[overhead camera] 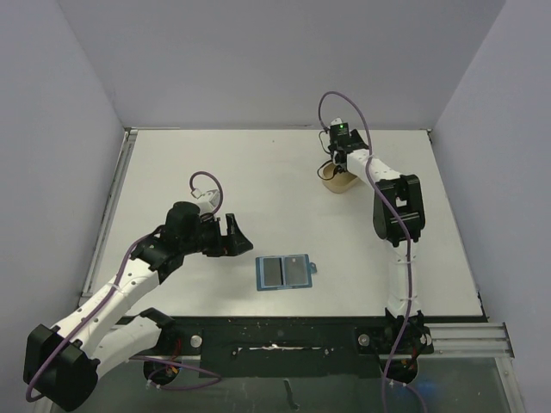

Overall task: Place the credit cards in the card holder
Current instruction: Pick up the credit card from the storage box.

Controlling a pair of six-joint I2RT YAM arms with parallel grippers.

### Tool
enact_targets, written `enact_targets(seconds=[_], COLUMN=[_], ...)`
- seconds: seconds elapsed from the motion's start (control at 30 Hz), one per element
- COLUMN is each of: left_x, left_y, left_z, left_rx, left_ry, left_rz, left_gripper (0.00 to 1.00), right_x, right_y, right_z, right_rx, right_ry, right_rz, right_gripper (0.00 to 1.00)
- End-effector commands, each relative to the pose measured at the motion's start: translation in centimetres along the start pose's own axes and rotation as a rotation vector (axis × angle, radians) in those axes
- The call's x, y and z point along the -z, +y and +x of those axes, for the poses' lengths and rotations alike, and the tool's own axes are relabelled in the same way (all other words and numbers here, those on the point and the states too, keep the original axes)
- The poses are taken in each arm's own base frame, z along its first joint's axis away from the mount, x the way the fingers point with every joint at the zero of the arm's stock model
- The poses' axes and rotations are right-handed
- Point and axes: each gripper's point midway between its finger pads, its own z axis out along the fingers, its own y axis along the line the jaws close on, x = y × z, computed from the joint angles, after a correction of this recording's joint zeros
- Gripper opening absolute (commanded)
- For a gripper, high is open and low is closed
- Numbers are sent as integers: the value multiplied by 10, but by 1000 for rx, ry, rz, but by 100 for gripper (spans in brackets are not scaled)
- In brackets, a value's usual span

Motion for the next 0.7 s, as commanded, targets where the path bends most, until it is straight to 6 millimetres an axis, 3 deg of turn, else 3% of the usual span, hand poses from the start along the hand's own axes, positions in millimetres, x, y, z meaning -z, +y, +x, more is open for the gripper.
enact_targets(seconds=[0.0, 0.3, 0.67], left_x=[1, 3, 3], left_y=[-6, -7, -7], left_z=[-12, -12, -12], left_rx=[-15, -14, -10], left_ry=[-41, -46, -48], left_rz=[21, 28, 25], left_gripper=[83, 83, 83], right_x=[3, -4, 5], right_y=[-15, -14, -26], right_z=[-19, -10, -20], right_rx=[-49, -20, -29], right_ry=[-53, -24, -51], right_rz=[29, 60, 77], right_gripper=[53, 52, 37])
